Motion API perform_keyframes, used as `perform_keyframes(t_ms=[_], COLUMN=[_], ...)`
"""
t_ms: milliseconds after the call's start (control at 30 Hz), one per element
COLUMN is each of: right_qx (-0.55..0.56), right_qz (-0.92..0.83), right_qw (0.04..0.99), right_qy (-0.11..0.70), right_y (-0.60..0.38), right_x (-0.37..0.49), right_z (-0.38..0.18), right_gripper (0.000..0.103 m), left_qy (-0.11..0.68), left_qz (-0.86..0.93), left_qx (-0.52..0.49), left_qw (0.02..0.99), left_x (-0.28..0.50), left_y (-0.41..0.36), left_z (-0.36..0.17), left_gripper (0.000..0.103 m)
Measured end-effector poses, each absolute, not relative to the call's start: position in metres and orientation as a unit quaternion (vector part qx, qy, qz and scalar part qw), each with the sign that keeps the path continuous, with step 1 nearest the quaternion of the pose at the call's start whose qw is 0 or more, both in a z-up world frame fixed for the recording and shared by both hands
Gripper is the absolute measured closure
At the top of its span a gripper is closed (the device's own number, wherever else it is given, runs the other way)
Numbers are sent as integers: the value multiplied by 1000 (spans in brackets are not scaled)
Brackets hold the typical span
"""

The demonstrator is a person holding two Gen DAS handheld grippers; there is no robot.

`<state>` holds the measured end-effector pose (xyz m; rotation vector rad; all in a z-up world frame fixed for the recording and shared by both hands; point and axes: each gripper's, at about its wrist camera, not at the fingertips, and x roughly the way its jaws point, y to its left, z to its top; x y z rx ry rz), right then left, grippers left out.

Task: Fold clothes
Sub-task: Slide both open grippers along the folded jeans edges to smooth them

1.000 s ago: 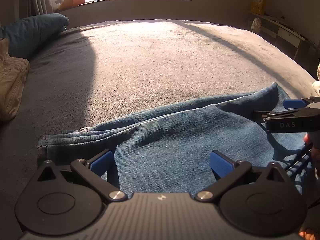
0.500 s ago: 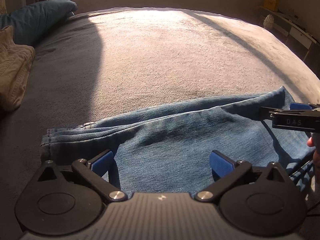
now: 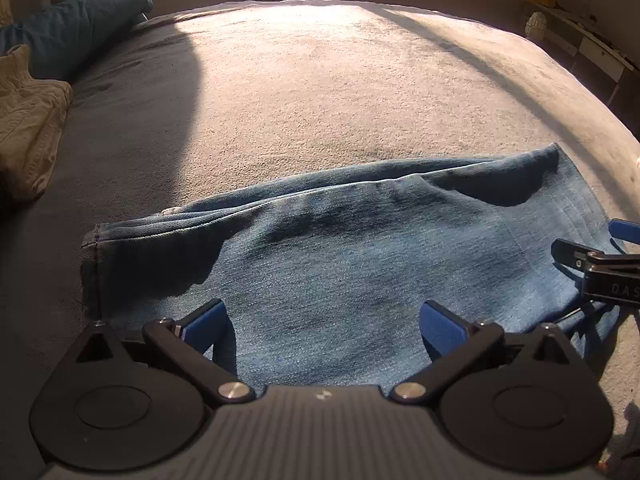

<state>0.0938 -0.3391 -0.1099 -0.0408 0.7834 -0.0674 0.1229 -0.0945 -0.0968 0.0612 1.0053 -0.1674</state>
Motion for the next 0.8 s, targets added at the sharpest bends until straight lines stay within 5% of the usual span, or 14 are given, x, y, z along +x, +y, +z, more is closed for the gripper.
perform_keyframes(t_ms=[800], right_qx=[-20], right_qz=[-8], right_qw=[916], right_qy=[401], right_y=[-333], right_x=[65], right_z=[-129], right_gripper=[3], left_qy=[487], left_qz=[-55], left_qx=[43], left_qw=[871], left_x=[121], left_y=[-101], left_z=[-97], left_gripper=[0])
